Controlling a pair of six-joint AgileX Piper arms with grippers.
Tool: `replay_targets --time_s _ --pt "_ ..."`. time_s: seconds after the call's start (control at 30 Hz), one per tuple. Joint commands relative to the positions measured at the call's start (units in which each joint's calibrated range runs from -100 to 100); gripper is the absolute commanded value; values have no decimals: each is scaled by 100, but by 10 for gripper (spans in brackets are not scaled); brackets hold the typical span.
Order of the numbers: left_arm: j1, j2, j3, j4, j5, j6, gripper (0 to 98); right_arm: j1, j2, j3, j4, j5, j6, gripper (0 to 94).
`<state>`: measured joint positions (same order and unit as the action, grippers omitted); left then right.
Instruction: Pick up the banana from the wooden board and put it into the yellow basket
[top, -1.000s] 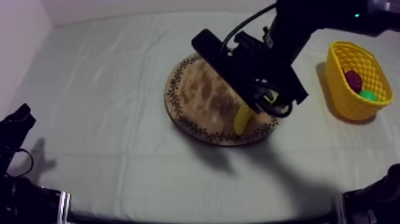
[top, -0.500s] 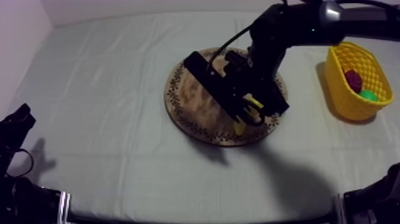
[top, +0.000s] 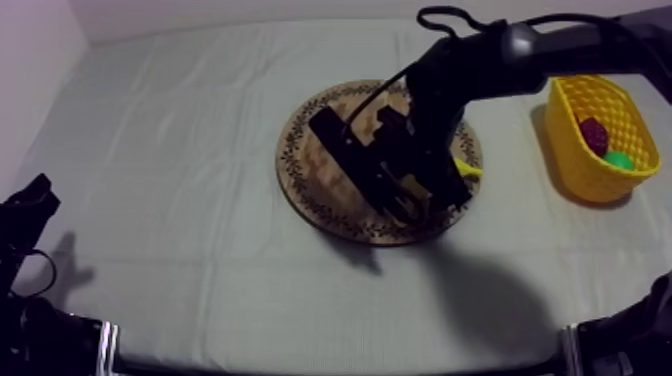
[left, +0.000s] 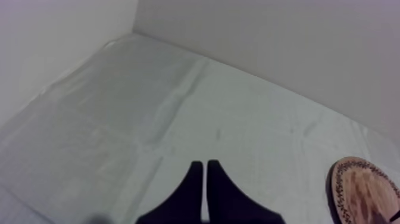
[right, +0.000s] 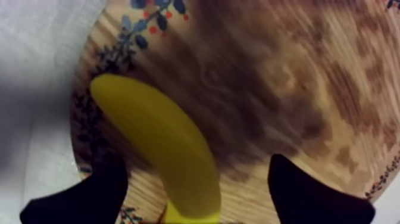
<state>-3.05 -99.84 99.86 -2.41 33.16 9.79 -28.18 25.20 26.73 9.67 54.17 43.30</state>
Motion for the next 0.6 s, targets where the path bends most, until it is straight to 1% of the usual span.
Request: replay_targets --time_s 0.0,0.1,0.57 --pt "-2 2 3 -1 -1 1 1 -2 28 18 8 -44 -16 657" --pt "-2 2 3 -1 -1 1 1 -5 68 9 5 -82 -24 595" --pt "-2 2 3 -1 -1 1 1 13 136 -28 67 -227 -43 237"
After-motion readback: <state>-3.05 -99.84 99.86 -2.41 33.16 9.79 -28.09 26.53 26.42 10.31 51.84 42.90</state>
